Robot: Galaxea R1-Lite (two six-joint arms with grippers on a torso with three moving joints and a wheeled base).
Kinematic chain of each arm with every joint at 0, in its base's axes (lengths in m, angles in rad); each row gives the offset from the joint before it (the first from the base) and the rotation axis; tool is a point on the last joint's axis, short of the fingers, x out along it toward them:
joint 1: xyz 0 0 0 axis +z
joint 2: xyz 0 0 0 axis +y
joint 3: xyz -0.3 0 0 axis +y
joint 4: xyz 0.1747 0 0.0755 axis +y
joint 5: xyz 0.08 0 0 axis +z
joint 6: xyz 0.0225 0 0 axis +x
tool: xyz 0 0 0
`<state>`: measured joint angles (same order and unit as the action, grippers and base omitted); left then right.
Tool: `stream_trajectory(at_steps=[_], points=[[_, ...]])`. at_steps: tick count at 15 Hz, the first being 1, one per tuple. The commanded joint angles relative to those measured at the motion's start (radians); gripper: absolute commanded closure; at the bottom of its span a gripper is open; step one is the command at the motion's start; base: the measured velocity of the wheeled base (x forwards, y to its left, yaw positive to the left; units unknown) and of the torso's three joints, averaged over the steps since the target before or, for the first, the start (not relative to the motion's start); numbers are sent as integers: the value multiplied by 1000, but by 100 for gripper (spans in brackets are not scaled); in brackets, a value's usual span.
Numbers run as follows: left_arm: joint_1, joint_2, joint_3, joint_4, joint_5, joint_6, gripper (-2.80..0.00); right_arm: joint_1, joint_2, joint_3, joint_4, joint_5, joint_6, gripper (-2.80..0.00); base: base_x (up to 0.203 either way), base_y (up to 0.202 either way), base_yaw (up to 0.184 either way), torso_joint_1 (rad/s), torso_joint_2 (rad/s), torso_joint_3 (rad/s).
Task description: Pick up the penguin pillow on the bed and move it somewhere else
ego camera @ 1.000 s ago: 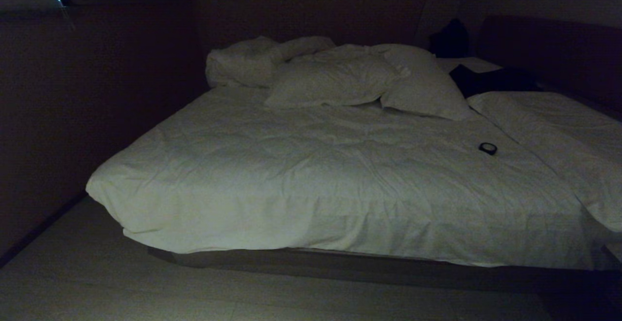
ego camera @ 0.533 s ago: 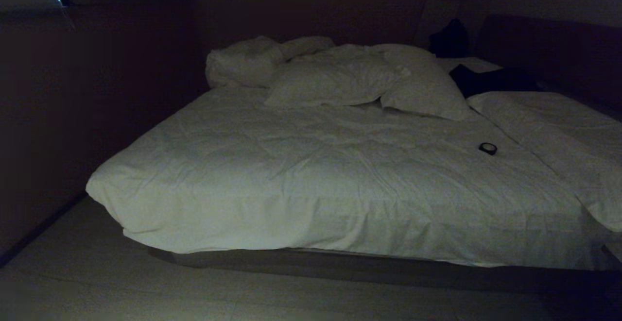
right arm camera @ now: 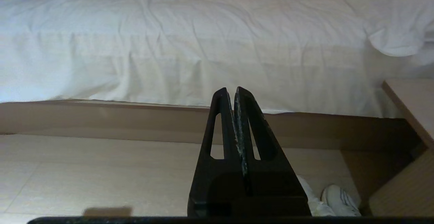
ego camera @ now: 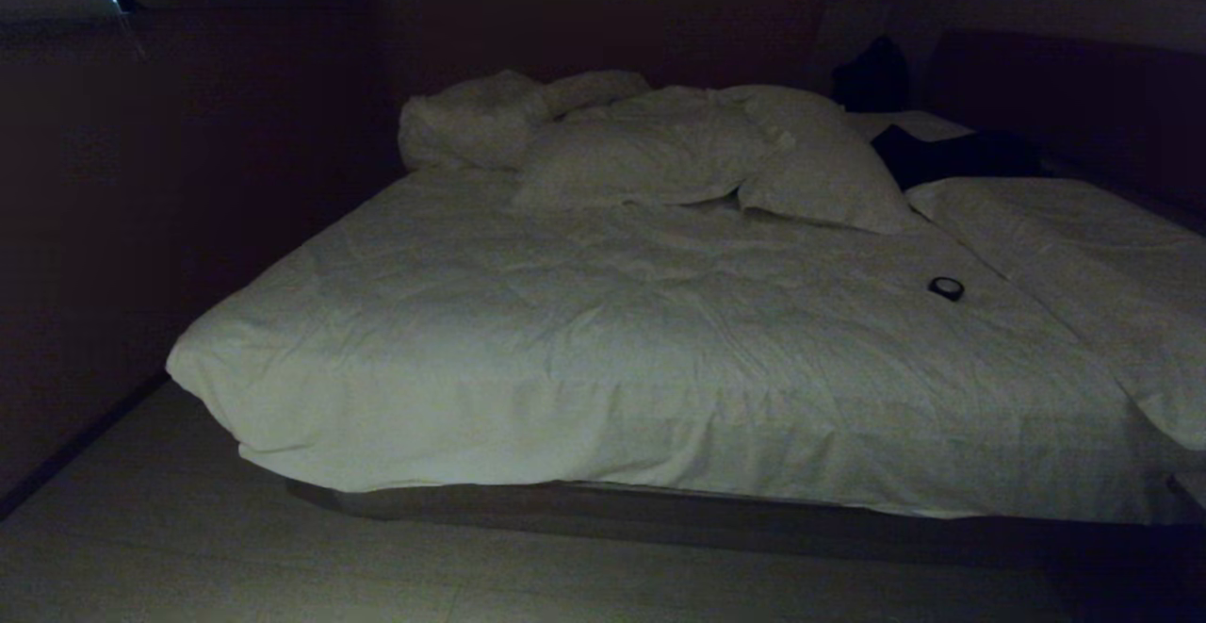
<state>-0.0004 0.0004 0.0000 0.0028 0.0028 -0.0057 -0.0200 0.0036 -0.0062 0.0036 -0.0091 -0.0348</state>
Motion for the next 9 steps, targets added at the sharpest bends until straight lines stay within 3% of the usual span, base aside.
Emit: stream_trajectory(at_steps=[1, 9], points=[[0, 0, 2, 0, 0, 0, 0, 0, -1, 5, -1, 1, 1, 0, 0, 0, 0, 0, 0, 0], [0, 0, 2, 0, 0, 0, 0, 0, -1, 6, -1, 1, -4, 0, 0, 0, 0, 0, 0, 0]])
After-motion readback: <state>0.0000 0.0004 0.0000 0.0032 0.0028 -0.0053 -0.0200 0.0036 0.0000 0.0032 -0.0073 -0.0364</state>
